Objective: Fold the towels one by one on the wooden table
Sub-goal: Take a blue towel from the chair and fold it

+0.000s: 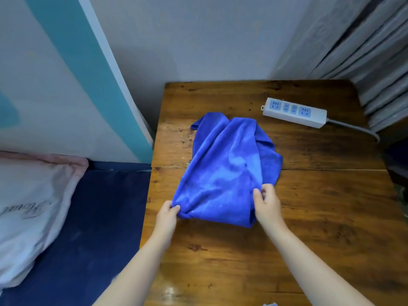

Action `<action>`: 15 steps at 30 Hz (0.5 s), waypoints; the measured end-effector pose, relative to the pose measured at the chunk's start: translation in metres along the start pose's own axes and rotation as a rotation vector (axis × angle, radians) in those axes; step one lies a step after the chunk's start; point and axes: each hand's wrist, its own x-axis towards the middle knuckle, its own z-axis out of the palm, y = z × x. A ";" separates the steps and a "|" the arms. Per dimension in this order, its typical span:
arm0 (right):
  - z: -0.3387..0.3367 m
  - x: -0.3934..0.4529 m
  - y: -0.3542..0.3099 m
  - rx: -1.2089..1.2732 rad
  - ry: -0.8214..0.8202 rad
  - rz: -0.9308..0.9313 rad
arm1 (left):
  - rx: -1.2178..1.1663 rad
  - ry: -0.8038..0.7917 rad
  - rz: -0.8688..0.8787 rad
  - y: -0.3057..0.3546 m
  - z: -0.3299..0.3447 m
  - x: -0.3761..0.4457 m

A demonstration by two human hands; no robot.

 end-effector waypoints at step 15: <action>-0.097 0.017 0.017 0.584 -0.376 0.206 | -0.094 -0.268 -0.110 0.014 -0.016 0.007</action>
